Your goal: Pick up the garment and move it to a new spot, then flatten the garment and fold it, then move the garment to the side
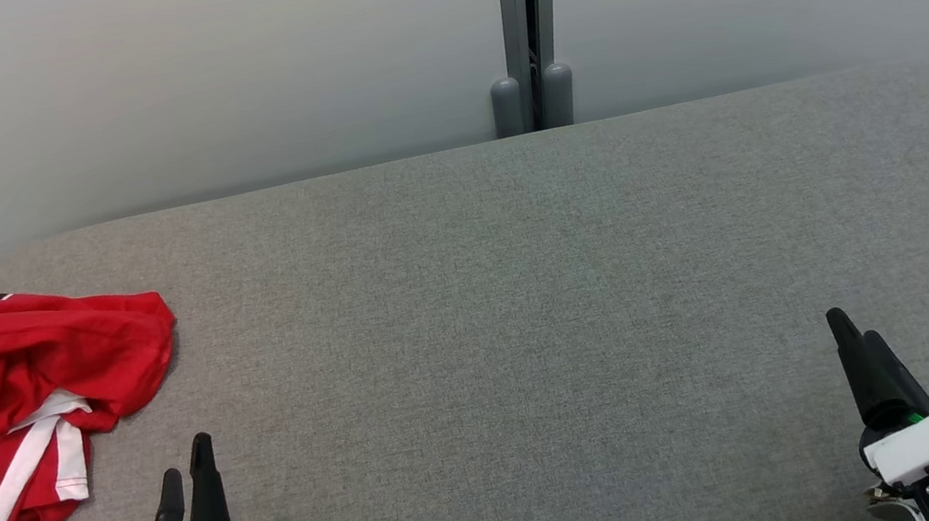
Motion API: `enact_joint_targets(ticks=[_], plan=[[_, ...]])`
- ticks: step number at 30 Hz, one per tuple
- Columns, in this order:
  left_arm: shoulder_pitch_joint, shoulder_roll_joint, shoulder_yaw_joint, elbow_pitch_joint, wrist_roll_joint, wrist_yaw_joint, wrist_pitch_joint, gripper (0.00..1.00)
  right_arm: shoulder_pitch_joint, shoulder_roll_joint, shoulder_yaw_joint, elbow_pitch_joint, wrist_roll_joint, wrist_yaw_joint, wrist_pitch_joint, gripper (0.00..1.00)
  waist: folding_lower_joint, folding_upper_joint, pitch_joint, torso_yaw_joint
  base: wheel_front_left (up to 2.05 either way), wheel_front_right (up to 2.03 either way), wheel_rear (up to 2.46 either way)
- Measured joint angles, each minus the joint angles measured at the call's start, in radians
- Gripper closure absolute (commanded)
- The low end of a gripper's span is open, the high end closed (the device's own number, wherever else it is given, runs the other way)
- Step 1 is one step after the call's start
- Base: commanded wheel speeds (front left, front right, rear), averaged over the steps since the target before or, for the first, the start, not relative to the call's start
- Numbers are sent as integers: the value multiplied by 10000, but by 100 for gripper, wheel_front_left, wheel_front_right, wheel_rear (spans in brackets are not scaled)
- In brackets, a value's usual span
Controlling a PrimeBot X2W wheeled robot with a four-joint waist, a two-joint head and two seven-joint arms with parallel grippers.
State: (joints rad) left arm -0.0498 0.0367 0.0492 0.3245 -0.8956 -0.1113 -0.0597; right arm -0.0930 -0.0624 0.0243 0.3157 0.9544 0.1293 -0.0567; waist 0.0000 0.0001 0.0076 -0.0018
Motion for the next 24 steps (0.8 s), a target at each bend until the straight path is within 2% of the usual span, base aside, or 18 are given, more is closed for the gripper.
enact_joint_targets(ticks=[24], plan=[[1, 40, -174, 242, 2953, 155, -692, 0, -54, -40, 230, 148, -2725, 0, -688, 0, 0, 0, 16, -49, 0, 0, 0]])
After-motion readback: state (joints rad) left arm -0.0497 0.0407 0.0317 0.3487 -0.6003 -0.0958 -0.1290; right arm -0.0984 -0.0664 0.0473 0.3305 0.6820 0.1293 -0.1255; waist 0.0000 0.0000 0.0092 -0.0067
